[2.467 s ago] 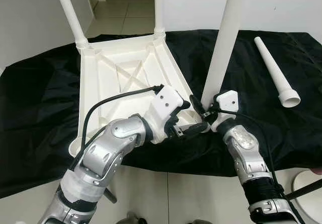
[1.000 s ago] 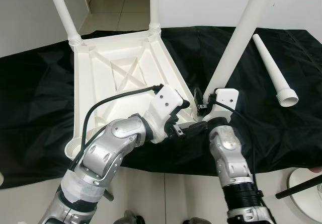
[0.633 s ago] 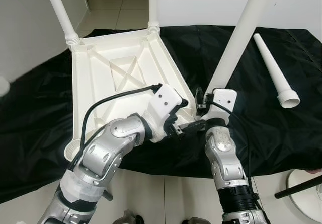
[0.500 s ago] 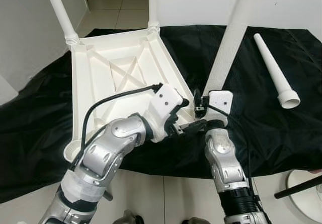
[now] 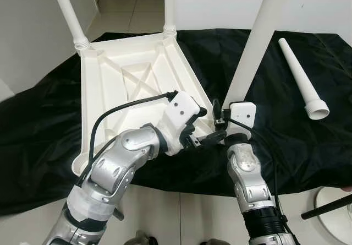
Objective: Building children table
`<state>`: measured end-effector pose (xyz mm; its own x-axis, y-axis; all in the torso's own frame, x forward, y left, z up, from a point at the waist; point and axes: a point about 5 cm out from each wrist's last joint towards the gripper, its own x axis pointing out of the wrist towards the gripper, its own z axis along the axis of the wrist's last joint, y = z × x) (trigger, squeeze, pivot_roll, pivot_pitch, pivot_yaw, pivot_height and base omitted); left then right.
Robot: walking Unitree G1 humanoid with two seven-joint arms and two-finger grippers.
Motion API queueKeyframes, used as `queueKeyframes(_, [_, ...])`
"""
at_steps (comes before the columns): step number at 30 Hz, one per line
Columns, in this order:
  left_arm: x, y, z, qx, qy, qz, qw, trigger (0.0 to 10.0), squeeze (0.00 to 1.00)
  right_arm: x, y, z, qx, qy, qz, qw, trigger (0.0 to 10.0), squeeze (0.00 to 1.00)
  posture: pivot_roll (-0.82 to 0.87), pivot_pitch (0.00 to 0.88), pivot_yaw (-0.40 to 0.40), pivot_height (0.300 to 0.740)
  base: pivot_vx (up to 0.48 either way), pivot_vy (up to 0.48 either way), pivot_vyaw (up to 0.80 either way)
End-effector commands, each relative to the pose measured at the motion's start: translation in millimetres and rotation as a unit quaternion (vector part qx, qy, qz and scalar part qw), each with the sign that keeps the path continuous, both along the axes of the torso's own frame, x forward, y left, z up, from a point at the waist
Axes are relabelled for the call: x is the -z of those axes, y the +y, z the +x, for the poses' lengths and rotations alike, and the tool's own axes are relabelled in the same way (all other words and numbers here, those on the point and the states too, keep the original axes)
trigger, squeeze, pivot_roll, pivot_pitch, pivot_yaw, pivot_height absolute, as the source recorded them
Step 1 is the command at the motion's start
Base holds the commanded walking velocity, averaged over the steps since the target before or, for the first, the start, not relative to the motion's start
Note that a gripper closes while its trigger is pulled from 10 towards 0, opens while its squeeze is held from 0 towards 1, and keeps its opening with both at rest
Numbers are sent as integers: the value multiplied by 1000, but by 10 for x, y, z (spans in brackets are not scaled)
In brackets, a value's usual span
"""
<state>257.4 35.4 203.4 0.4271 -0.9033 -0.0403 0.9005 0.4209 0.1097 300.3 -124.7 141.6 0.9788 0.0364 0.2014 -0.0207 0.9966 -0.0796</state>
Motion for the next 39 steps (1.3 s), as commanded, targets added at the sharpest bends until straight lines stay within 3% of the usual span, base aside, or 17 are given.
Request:
queueKeyframes(1, [-16,25,34,-16,-8,1,1000,10000,0,314,-31,-52,17,81,-1,997,10000,0,-32,17,64,740,0,0,0])
queueKeyframes(10, [-18,28,29,-17,-9,0,1000,10000,0,342,13,-65,48,94,34,994,10000,0,-27,19,60,740,0,0,0])
queueKeyframes(22, [-26,14,29,-11,-9,-1,1000,10000,0,286,-49,10,52,89,34,994,10000,0,-41,21,70,740,0,0,0])
queueKeyframes(23, [-26,8,27,-10,-9,-1,1000,10000,0,282,-60,11,50,87,34,994,10000,1000,-42,22,71,740,0,0,0])
queueKeyframes(32, [-21,5,26,-10,-8,-1,1000,10000,0,187,-82,-7,28,51,43,997,10000,1000,-43,25,70,740,0,0,0])
queueKeyframes(33, [-16,2,19,-9,-7,-1,1000,10000,0,160,-115,-9,19,42,41,998,10000,878,-45,29,72,740,0,0,0])
queueKeyframes(34, [-14,-1,15,-8,-6,-1,1000,10000,0,137,-146,-10,12,34,37,999,10000,0,-45,29,72,740,0,0,0])
queueKeyframes(39, [-15,-4,11,-7,-4,-2,1000,10000,0,115,-204,-9,-7,29,29,999,10000,0,-46,33,75,740,0,0,0])
